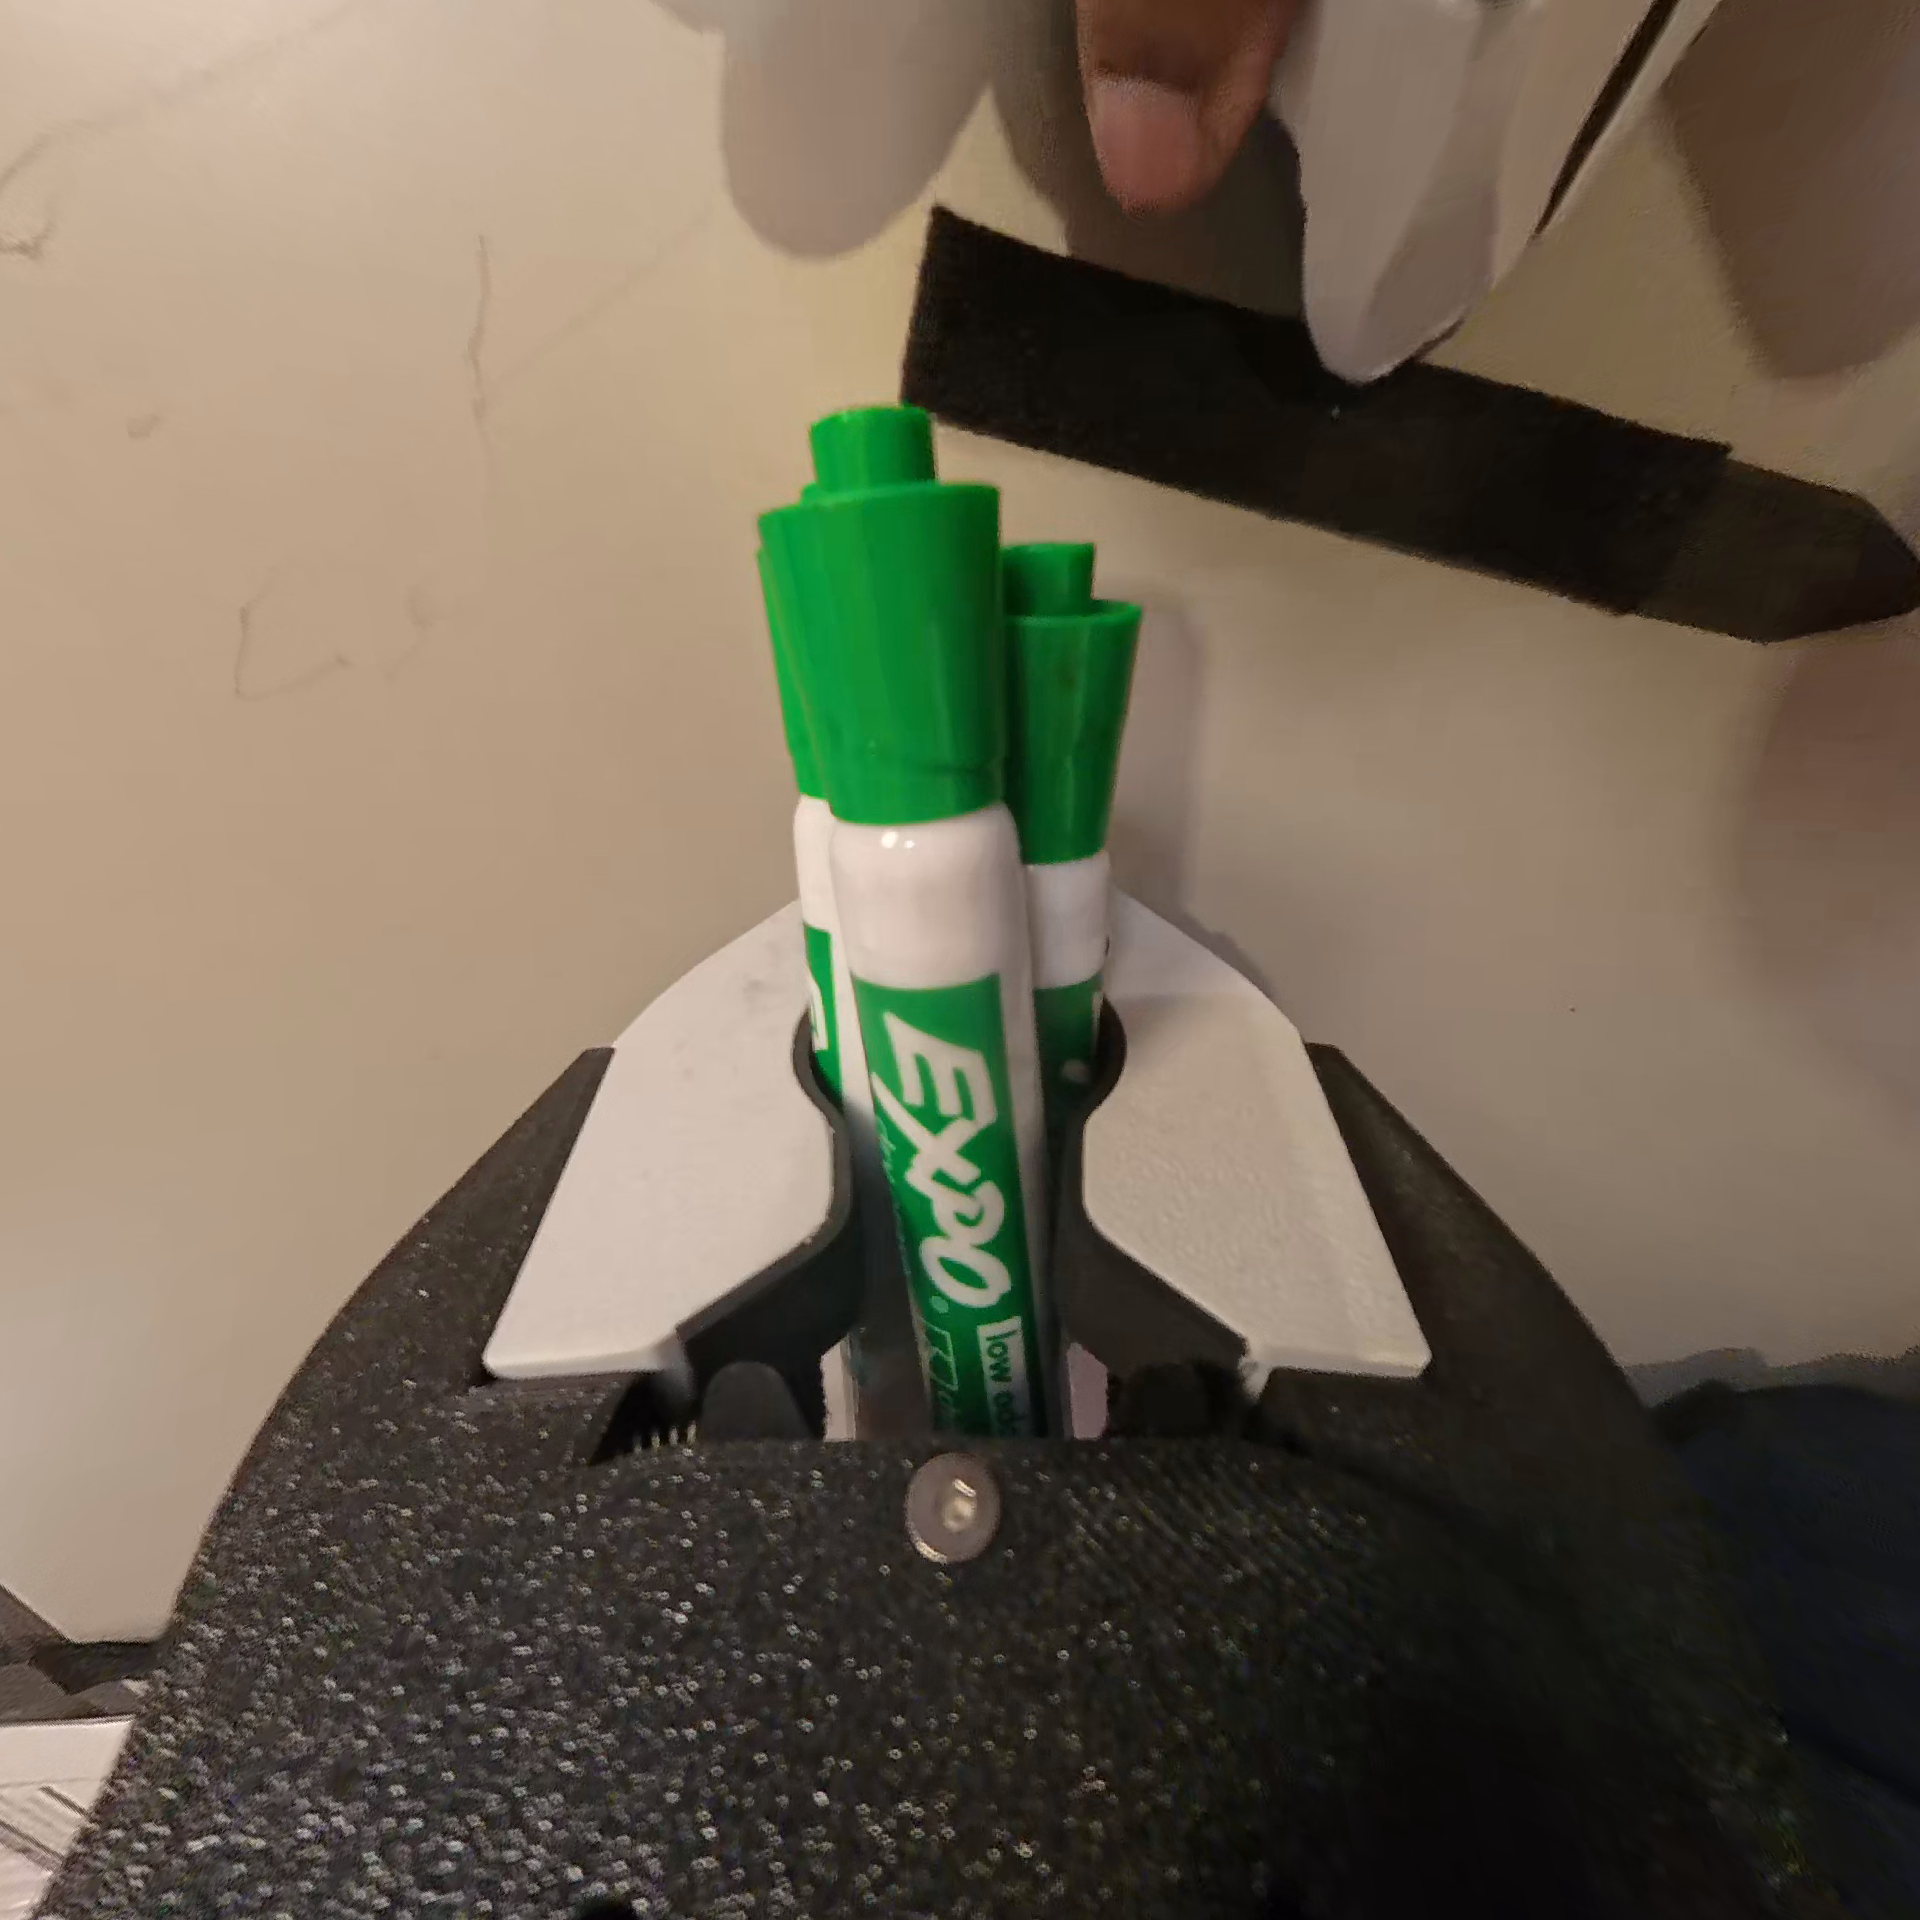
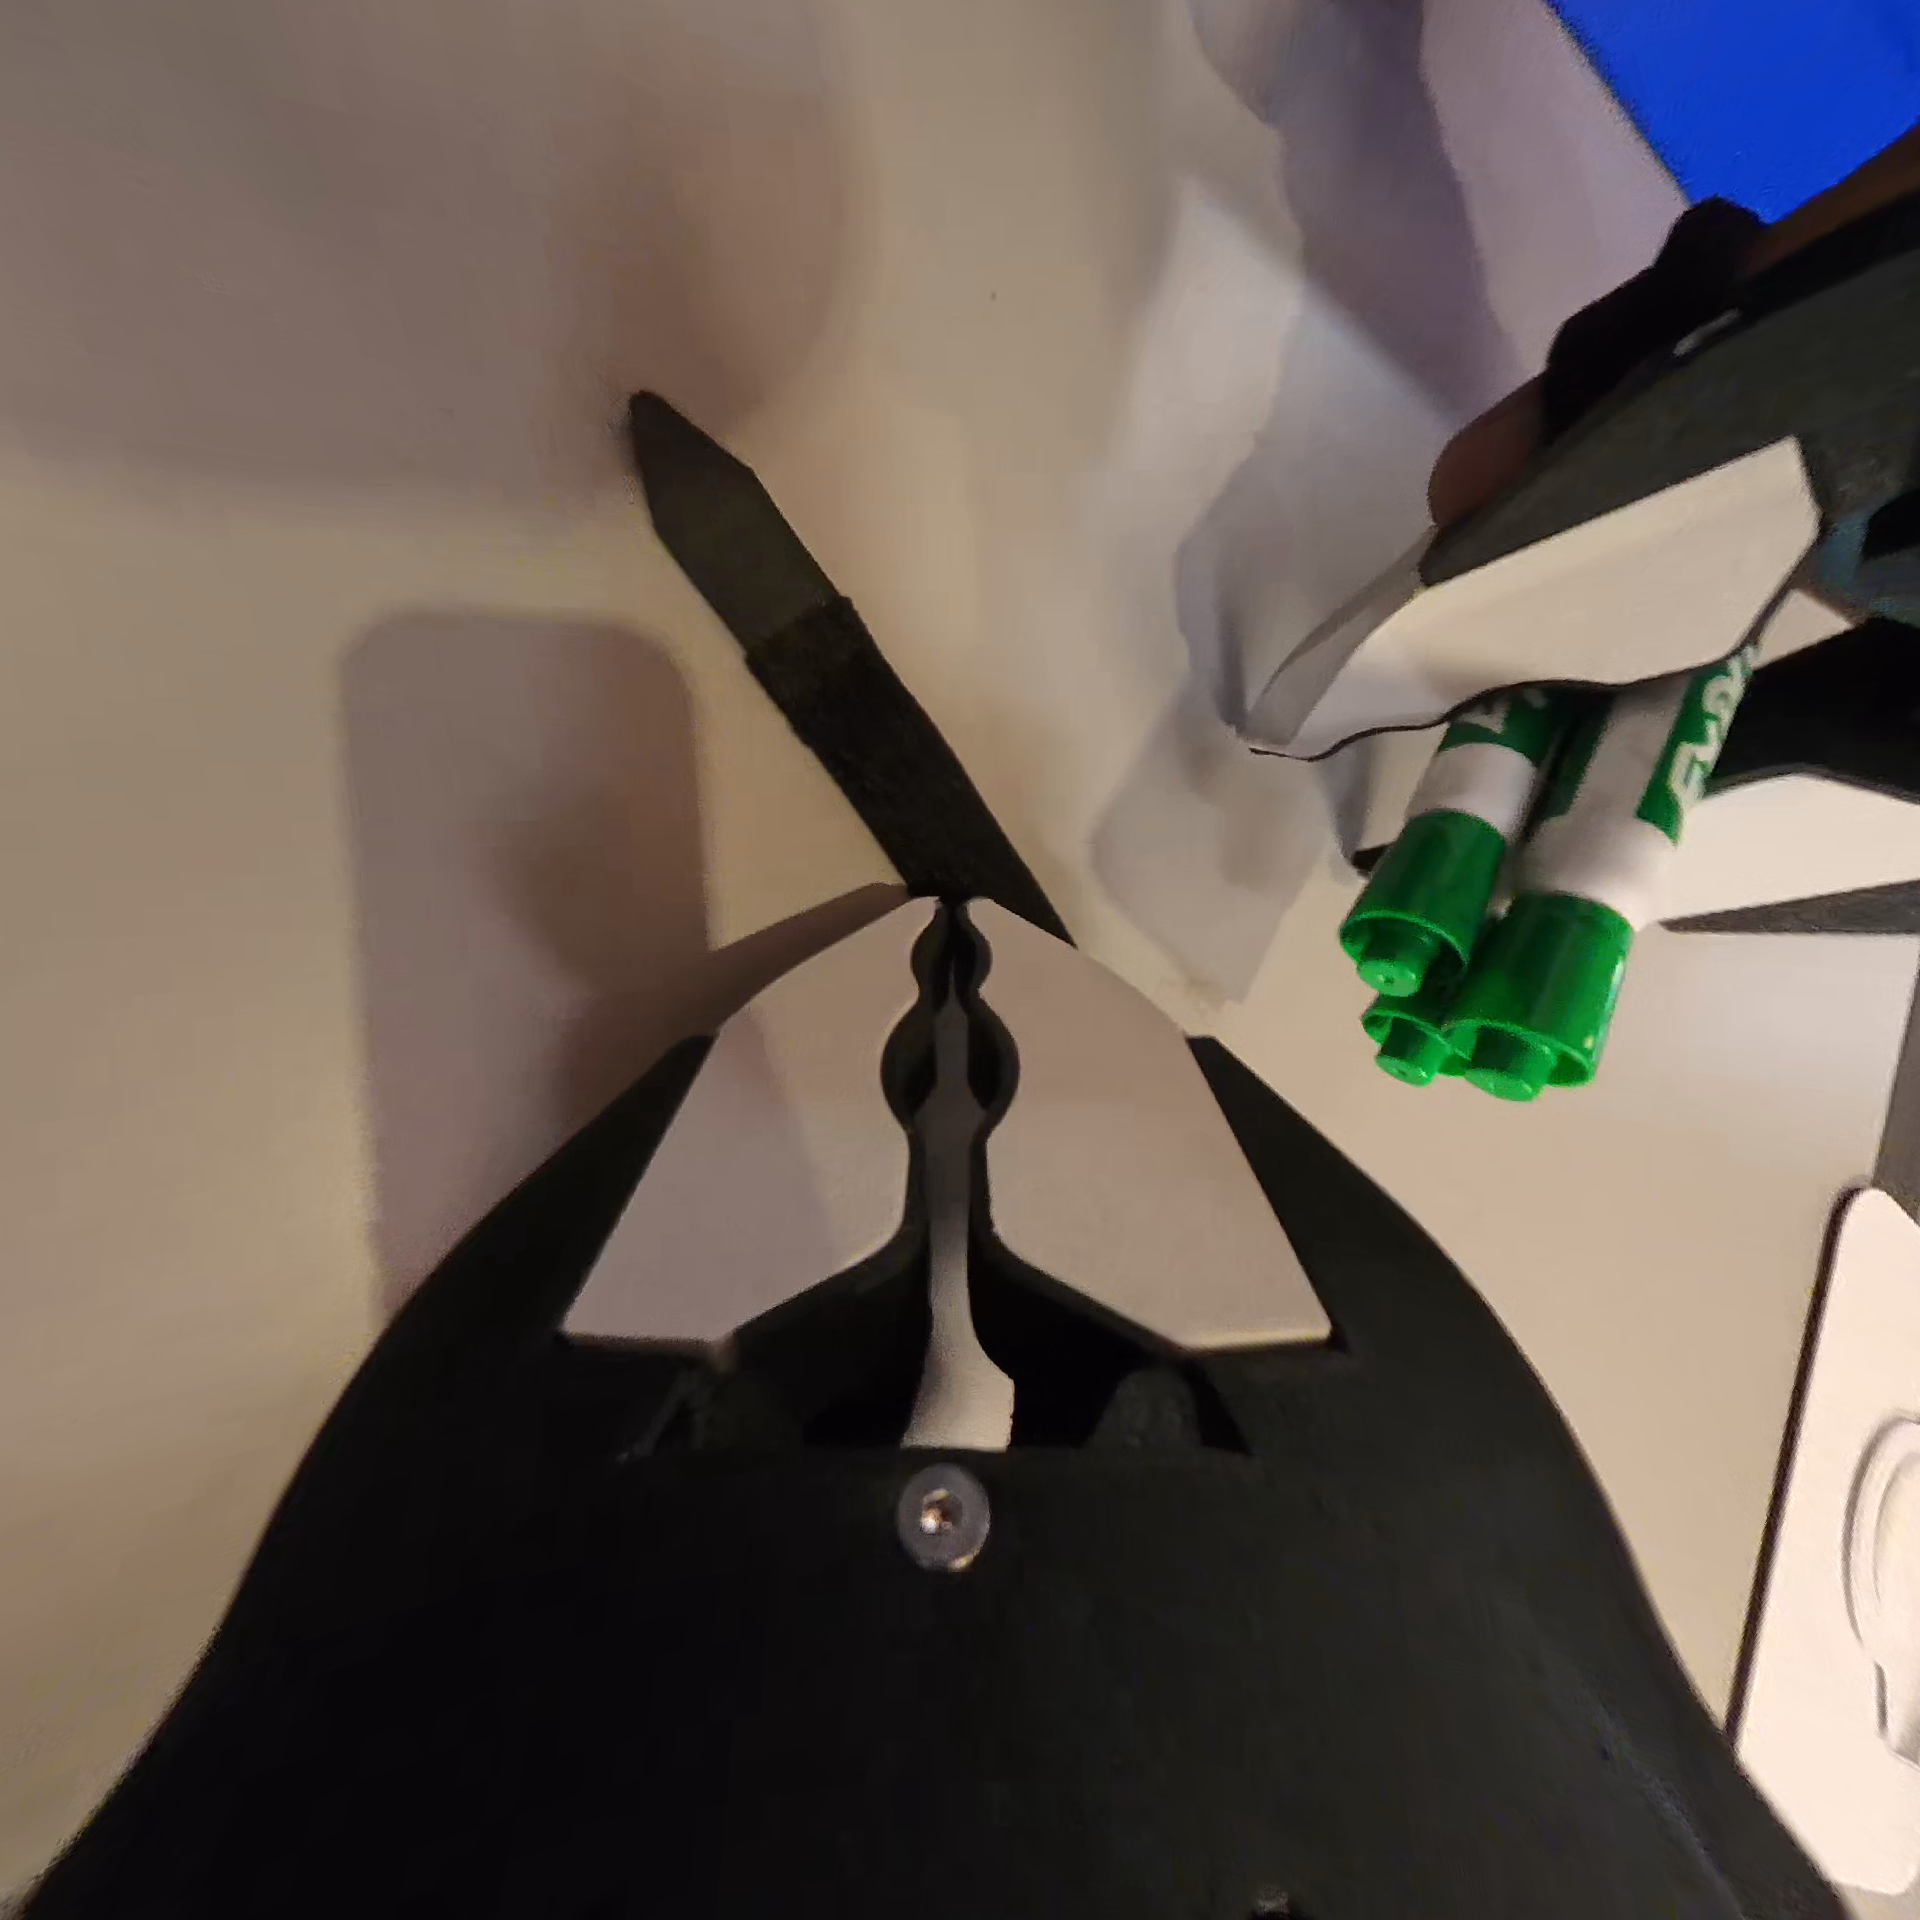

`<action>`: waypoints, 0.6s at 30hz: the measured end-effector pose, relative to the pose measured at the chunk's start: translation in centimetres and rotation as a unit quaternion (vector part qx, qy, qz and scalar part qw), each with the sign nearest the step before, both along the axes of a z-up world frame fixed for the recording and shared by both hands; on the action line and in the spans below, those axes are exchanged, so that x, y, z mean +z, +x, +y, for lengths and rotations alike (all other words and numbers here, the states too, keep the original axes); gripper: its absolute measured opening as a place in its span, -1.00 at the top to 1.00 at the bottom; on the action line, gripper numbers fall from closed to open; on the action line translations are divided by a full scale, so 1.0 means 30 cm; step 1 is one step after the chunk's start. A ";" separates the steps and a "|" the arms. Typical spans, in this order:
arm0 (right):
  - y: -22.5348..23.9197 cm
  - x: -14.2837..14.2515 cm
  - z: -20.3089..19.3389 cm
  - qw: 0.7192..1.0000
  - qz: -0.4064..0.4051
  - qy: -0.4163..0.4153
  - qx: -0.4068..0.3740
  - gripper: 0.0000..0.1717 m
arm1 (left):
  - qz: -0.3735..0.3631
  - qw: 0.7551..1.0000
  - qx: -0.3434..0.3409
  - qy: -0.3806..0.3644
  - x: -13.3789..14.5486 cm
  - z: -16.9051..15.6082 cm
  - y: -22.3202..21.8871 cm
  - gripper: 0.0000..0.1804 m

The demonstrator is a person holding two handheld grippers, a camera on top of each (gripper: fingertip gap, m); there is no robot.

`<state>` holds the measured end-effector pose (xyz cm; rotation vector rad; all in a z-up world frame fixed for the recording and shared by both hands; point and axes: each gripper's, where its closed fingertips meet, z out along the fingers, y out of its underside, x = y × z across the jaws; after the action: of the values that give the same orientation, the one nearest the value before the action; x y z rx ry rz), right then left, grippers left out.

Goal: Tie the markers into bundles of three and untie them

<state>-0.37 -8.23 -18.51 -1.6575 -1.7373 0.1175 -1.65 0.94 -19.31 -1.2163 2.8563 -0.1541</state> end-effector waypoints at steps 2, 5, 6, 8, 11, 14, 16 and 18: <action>0.009 0.016 -0.002 1.000 0.015 0.015 -0.003 1.00 | 0.001 1.000 -0.003 0.000 0.001 -0.004 -0.002 0.54; 0.024 0.050 0.002 0.999 0.035 0.032 -0.008 1.00 | 0.001 1.000 -0.004 -0.002 0.004 -0.006 -0.004 0.54; 0.027 0.062 0.004 0.998 0.042 0.037 -0.009 1.00 | 0.002 1.000 -0.004 -0.001 0.005 -0.005 -0.006 0.54; 0.032 0.080 0.005 0.998 0.053 0.039 -0.009 1.00 | 0.001 1.000 -0.004 -0.001 0.007 -0.004 -0.008 0.54; 0.047 0.082 0.000 0.998 0.050 0.033 -0.007 1.00 | 0.002 1.000 -0.005 0.000 0.009 -0.003 -0.012 0.54; 0.046 0.062 -0.026 0.998 0.055 -0.014 0.002 0.76 | 0.006 1.000 -0.006 0.001 0.009 -0.004 -0.016 0.54; 0.044 0.040 -0.030 0.998 0.041 -0.051 0.009 0.64 | 0.006 1.000 -0.006 0.001 0.011 -0.003 -0.016 0.54; 0.033 0.030 -0.019 0.996 0.033 -0.077 0.018 0.57 | 0.008 1.000 -0.004 0.000 0.011 -0.001 -0.018 0.54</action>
<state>0.63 -8.81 -17.61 -1.7112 -1.7461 0.3284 -2.20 0.92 -18.97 -1.2110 2.8755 -0.1448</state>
